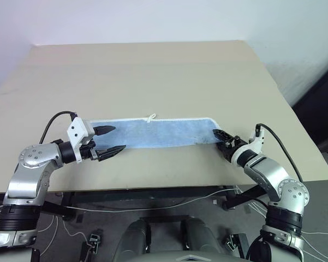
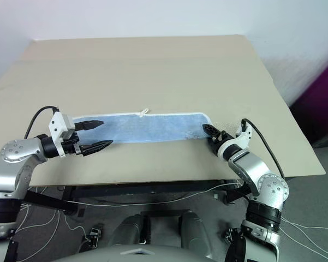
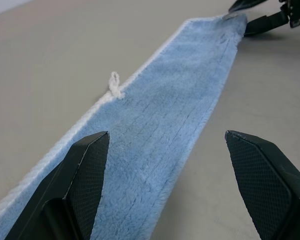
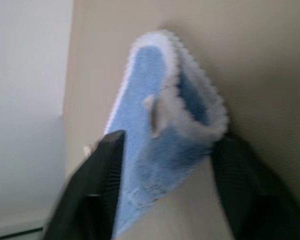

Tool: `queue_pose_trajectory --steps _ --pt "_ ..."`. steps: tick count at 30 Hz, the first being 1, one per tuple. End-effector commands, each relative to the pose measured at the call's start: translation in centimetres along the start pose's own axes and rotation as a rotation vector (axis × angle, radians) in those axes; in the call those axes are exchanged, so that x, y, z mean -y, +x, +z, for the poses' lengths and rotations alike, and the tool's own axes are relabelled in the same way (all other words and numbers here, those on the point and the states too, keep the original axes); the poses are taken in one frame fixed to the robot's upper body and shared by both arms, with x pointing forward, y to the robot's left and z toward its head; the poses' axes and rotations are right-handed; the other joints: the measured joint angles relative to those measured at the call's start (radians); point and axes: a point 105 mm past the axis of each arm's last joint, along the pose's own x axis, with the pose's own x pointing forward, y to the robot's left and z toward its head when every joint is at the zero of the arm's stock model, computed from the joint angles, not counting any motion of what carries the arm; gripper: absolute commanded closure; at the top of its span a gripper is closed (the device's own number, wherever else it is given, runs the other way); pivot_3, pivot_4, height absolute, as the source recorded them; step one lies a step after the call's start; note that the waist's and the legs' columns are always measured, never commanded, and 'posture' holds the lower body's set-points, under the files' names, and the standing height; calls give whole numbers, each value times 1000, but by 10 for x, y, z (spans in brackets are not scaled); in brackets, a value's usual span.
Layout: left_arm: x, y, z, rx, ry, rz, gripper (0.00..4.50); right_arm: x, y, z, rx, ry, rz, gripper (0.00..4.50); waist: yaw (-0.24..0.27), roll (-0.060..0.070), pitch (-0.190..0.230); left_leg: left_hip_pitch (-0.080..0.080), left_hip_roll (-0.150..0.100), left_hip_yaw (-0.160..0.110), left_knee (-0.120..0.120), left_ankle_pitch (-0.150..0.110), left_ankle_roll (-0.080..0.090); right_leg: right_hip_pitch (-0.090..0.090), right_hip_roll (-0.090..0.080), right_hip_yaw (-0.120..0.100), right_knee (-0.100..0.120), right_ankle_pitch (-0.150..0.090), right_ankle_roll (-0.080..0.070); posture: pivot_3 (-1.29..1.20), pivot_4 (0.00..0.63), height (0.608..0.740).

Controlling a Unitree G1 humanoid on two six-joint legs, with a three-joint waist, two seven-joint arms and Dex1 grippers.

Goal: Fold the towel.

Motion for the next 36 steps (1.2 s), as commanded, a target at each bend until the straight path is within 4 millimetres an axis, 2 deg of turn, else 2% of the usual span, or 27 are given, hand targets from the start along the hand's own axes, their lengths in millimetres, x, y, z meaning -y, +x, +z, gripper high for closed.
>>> queue_pose_trajectory --steps 1,3,5,11,15,19,23,25,28,31,36 --pt "2 5 10 25 33 -21 619 4 4 -7 -12 22 -23 3190 1 0 0 0 0 0 0 0 0 0 0 0 0 0 0 0 150 740" --pt "2 6 10 27 34 -25 619 5 3 -6 -3 27 -26 3949 2 0 0 0 0 0 0 0 0 0 0 0 -1 0 0 0 150 740" --pt "2 8 10 29 35 -27 619 5 1 -4 8 29 -25 4475 2 -1 0 0 0 0 0 0 0 1 0 0 -2 0 0 0 150 740" --pt "2 10 9 31 34 -30 619 9 -11 12 83 13 -42 4475 3 -1 0 0 0 0 -2 0 0 1 -1 -1 -4 0 0 0 150 740" --pt "2 10 6 27 32 -32 619 18 -31 45 186 -19 -74 4475 19 -1 0 -1 -2 0 -4 0 0 1 -3 -1 -6 0 0 0 150 740" --pt "3 11 5 26 32 -34 619 18 -48 77 251 -104 -86 4475 46 0 0 -2 -4 0 -3 0 0 1 -5 -1 -7 0 0 0 150 740" --pt "3 13 4 27 36 -37 619 11 -61 104 286 -198 -77 4475 42 1 1 -2 -4 1 -4 0 1 1 -5 -1 -7 0 0 0 150 740" --pt "3 14 4 28 37 -38 619 3 -62 109 276 -274 -68 4475 34 1 1 -2 -3 1 -5 0 1 0 -4 -1 -7 0 0 0 150 740" --pt "4 14 4 28 38 -39 619 -15 -54 99 195 -489 -45 4475 25 2 1 -2 -2 1 -5 0 1 -1 -3 0 -7 0 0 0 150 740" --pt "4 15 4 29 39 -37 619 -38 -41 71 58 -743 15 4475 24 3 2 -2 -2 2 -6 0 1 -2 -2 1 -7 0 0 0 150 740" --pt "4 18 5 36 39 -36 619 -64 -26 30 -116 -1073 126 4475 31 3 2 -3 -1 2 -6 0 1 -2 -2 1 -8 0 0 0 150 740"
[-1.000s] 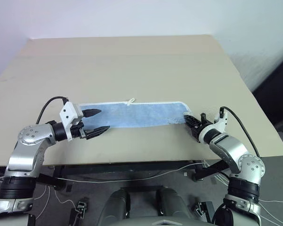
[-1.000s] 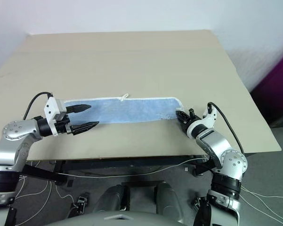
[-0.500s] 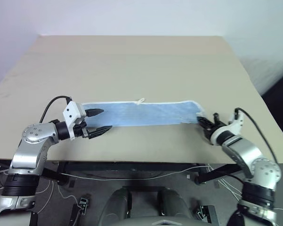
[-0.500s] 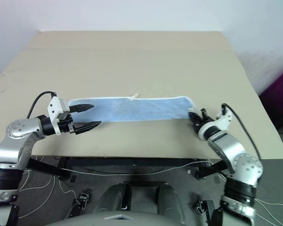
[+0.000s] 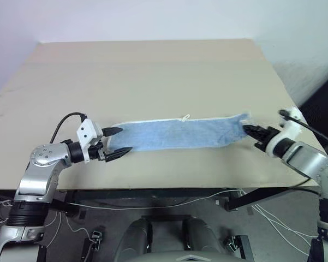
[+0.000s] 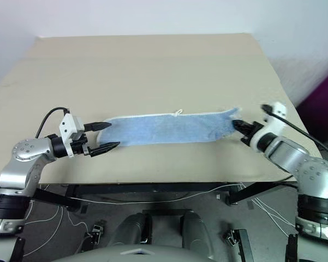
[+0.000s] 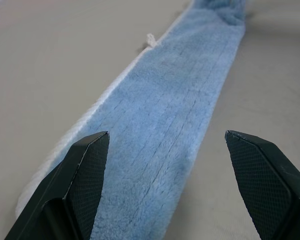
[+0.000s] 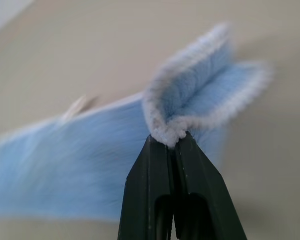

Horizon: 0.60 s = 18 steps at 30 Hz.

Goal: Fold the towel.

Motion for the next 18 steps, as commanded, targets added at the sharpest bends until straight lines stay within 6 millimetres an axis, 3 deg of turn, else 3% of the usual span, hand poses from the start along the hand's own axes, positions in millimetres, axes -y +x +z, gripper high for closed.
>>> queue_pose_trajectory --steps 1,5,9,13,18 --pt "-2 2 9 29 39 10 619 -39 10 4 -41 -251 136 4475 3 0 0 0 0 0 0 0 0 0 0 0 0 0 0 0 150 740" --pt "2 8 9 43 32 4 619 -72 30 -5 -97 -374 265 4475 3 -1 1 -1 0 -1 1 0 0 -1 0 -1 0 0 0 0 150 740" --pt "3 12 10 52 33 4 619 -92 50 -25 -159 -429 343 4475 3 -1 1 -4 0 -1 1 0 0 -4 0 -1 0 0 0 0 150 740" --pt "3 12 12 59 35 11 619 -99 61 -46 -216 -478 379 4475 5 -1 1 -14 0 -2 5 0 0 -13 0 -2 3 0 0 0 150 740" --pt "5 8 10 56 30 23 619 -106 65 -51 -223 -476 415 4475 4 -1 1 -16 -1 -2 7 0 0 -14 -1 -2 3 1 0 0 150 740"
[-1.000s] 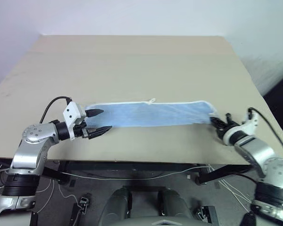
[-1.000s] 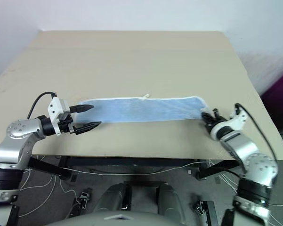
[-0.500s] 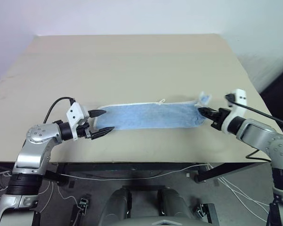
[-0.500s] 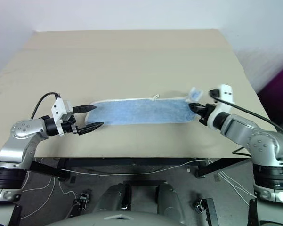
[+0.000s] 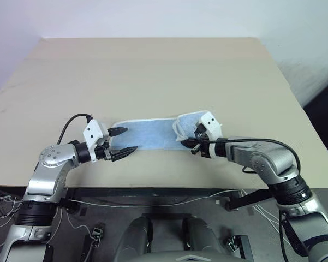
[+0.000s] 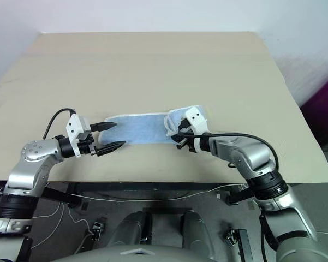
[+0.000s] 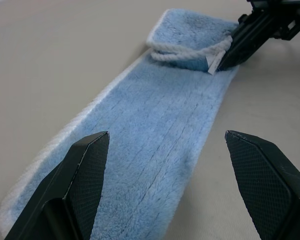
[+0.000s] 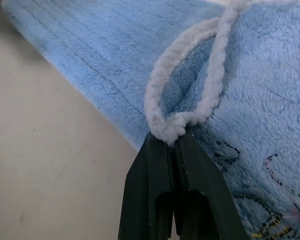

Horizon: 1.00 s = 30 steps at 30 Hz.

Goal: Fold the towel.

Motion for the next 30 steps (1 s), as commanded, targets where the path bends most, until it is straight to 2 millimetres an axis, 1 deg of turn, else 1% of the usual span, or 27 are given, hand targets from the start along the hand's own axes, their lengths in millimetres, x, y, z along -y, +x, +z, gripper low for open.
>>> queue_pose_trajectory --steps 1,5,8,11,14,15,17,19,21,22,25,27,29,30 --pt "0 -4 11 23 47 11 619 -4 2 13 44 -34 19 4475 0 0 0 0 0 0 0 0 0 0 0 0 0 0 0 0 150 740" --pt "1 -4 10 24 43 16 619 -9 1 19 76 -20 47 4475 -1 0 0 0 0 0 0 0 0 0 0 0 0 0 0 0 150 740" --pt "1 -4 10 27 38 19 619 -14 -4 25 107 6 85 3801 -1 0 0 0 0 0 0 0 0 0 0 0 0 0 0 0 150 740" --pt "3 -7 10 39 9 34 619 -15 -14 29 130 17 97 2773 -1 0 0 0 0 0 0 0 0 0 0 0 0 0 0 0 150 740" --pt "8 -16 8 64 -63 69 619 -14 -33 37 188 -17 84 1736 -1 0 0 0 0 -1 0 0 0 0 0 0 0 0 0 0 150 740" --pt "10 -19 7 77 -98 85 619 -14 -40 40 209 -31 79 1461 -1 0 0 0 0 -1 0 0 0 0 0 0 0 0 0 0 150 740" --pt "14 -25 9 111 -165 117 619 -13 -49 45 241 -46 71 1461 0 0 0 0 0 -1 0 0 0 0 -1 0 0 0 0 0 150 740" --pt "18 -29 10 143 -213 162 619 -5 -54 49 270 -44 47 1461 0 0 0 1 0 -1 0 0 0 1 -1 0 0 0 0 0 150 740" --pt "22 -32 7 166 -307 209 619 12 -52 50 286 -36 -19 1875 -1 0 0 1 0 -2 0 0 0 1 -1 0 -1 0 0 0 150 740" --pt "24 -32 7 173 -339 220 619 17 -49 49 288 -38 -30 2105 -1 0 0 1 0 -2 0 0 0 2 -1 0 -1 0 0 0 150 740" --pt "31 -29 7 212 -479 259 619 29 -34 48 316 -25 -40 3118 -1 0 0 1 0 -2 0 0 0 2 0 0 -1 0 0 0 150 740" --pt "36 -25 4 214 -548 292 619 34 -22 43 323 -39 -37 3793 -1 0 0 1 0 -1 0 0 0 2 0 0 -1 0 0 0 150 740" --pt "38 -22 -1 206 -608 343 619 38 -11 32 312 -57 -47 4492 0 0 0 1 0 -1 0 0 0 2 0 -1 0 0 0 0 150 740" --pt "39 -21 -3 202 -636 373 619 40 -5 24 300 -63 -57 4492 0 0 0 1 0 -1 0 0 0 2 0 -1 0 0 0 0 150 740"
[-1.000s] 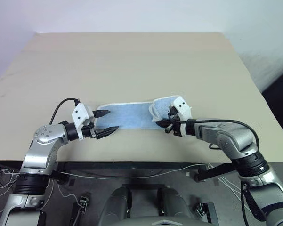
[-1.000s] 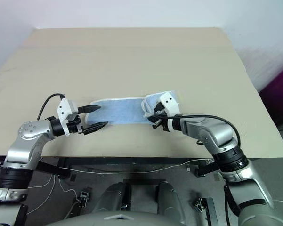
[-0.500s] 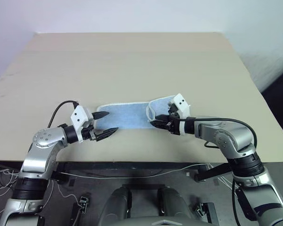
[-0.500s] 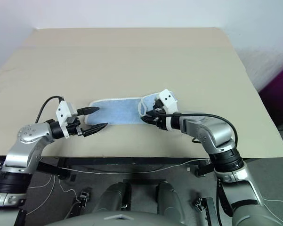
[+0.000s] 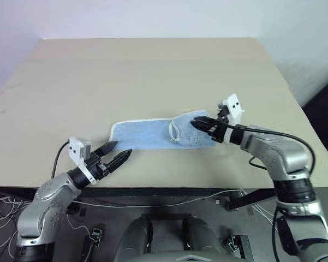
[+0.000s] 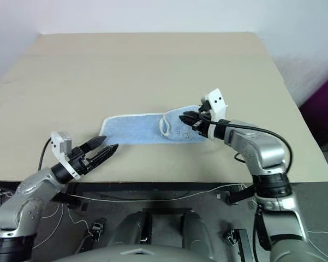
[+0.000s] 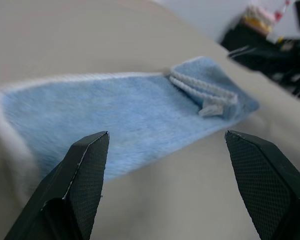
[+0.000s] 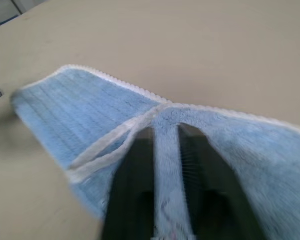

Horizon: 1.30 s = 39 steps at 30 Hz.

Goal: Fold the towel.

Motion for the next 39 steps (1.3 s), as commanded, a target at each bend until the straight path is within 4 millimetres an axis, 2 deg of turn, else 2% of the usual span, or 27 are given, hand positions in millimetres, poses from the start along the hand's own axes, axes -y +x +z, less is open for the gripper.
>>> queue_pose_trajectory --steps 1,5,8,10,14,17,19,23,27,35,38,39 --pt "4 0 2 26 -44 87 619 4 9 -16 -1 -62 -7 4492 0 0 0 0 0 0 0 0 0 0 0 0 0 0 0 0 150 740" --pt "6 -3 -8 18 -113 157 619 -2 11 -44 -61 -107 29 4492 0 0 0 0 -1 0 1 0 0 0 0 0 0 0 0 0 150 740" --pt "8 -7 -17 7 -182 209 619 -8 9 -49 -62 -139 62 4492 0 0 0 1 -1 0 1 0 0 1 0 0 0 0 0 0 150 740" --pt "6 -8 -19 16 -227 247 619 -12 8 -40 -21 -160 79 4492 0 0 -1 2 0 0 1 0 0 2 0 0 0 0 0 0 150 740" --pt "1 -7 -19 72 -361 312 619 -16 3 -5 92 -213 101 4492 1 0 0 2 0 0 1 0 0 2 0 0 0 0 0 0 150 740" --pt "-4 -3 -19 115 -494 358 64 -17 -4 20 164 -248 105 4500 3 0 -1 2 0 0 1 0 0 3 0 0 0 0 0 0 150 740" --pt "-5 0 -16 149 -581 363 26 -15 -9 35 198 -277 94 4500 3 0 -1 2 0 -1 2 0 0 4 0 0 0 0 0 0 150 740" --pt "-10 8 -15 157 -680 393 26 -12 -13 50 234 -306 79 4500 4 0 -1 2 -1 -1 2 0 0 3 0 -1 0 0 0 0 150 740" --pt "-24 17 -22 147 -794 471 26 -11 -15 55 245 -317 70 4500 9 0 -1 3 -1 -1 3 0 0 5 0 -1 0 0 0 0 150 740" --pt "-29 34 -20 126 -829 472 26 -11 -17 48 234 -306 51 4500 27 1 -1 4 -3 -1 4 0 -1 7 1 -1 0 0 0 0 150 740" --pt "-29 37 -17 138 -833 459 561 -11 -19 43 225 -299 44 4500 27 1 -1 4 -3 -1 4 0 -1 7 1 -1 0 0 0 0 150 740" --pt "-29 37 -16 144 -833 457 890 -11 -20 42 223 -298 43 4500 26 1 -1 4 -3 -1 4 0 -1 7 1 -1 0 0 0 0 150 740"
